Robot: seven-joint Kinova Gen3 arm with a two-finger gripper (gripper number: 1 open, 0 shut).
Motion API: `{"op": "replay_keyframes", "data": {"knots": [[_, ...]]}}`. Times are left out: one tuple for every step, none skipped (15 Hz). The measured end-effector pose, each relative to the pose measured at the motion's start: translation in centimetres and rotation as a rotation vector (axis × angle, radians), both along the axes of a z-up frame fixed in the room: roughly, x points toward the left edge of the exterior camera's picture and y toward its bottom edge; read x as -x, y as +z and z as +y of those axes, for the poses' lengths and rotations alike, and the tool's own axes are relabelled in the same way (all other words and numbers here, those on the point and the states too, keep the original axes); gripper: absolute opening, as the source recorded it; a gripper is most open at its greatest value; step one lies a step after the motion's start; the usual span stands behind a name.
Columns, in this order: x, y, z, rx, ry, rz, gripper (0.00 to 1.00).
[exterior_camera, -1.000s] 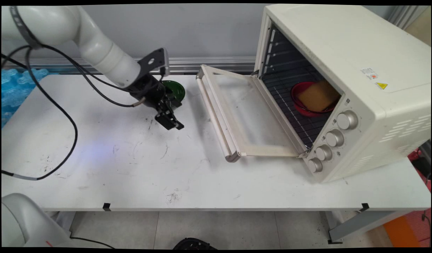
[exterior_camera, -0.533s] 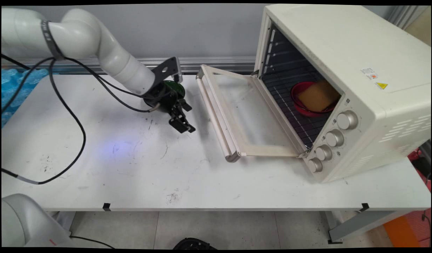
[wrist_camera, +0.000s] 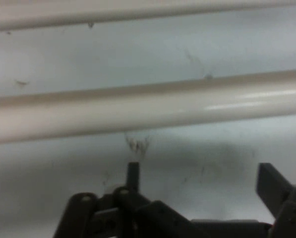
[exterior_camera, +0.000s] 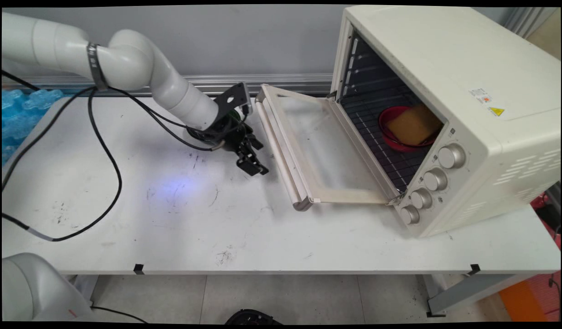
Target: Close the oven
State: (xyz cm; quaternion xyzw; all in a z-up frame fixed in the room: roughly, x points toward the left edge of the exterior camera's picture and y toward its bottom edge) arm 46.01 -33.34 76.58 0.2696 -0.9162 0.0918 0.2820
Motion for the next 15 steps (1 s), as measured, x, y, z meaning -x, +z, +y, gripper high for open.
{"op": "replay_keyframes", "data": {"knots": [[0.2, -0.3, -0.2, 0.003, 0.001, 0.005, 0.00], [0.5, -0.6, -0.5, 0.008, 0.003, 0.011, 0.00], [0.6, -0.9, -0.8, 0.011, 0.006, 0.016, 0.00], [0.8, -1.1, -1.0, 0.015, 0.008, 0.021, 0.00], [0.9, -1.2, -1.1, 0.017, 0.010, 0.024, 0.00], [0.9, -1.4, -1.3, 0.020, 0.012, 0.028, 0.00], [1.0, -1.6, -1.5, 0.024, 0.016, 0.034, 0.00], [1.1, -1.8, -1.7, 0.027, 0.019, 0.038, 0.00], [1.1, -1.9, -1.8, 0.030, 0.021, 0.042, 0.00], [1.2, -2.0, -1.9, 0.034, 0.025, 0.047, 0.00], [1.2, -2.1, -2.1, 0.038, 0.028, 0.053, 0.00], [1.3, -2.2, -2.2, 0.042, 0.031, 0.058, 0.00], [1.3, -2.2, -2.2, 0.044, 0.033, 0.062, 0.00], [1.3, -2.2, -2.3, 0.048, 0.036, 0.067, 0.00], [1.3, -2.2, -2.4, 0.051, 0.038, 0.070, 0.00]]}}
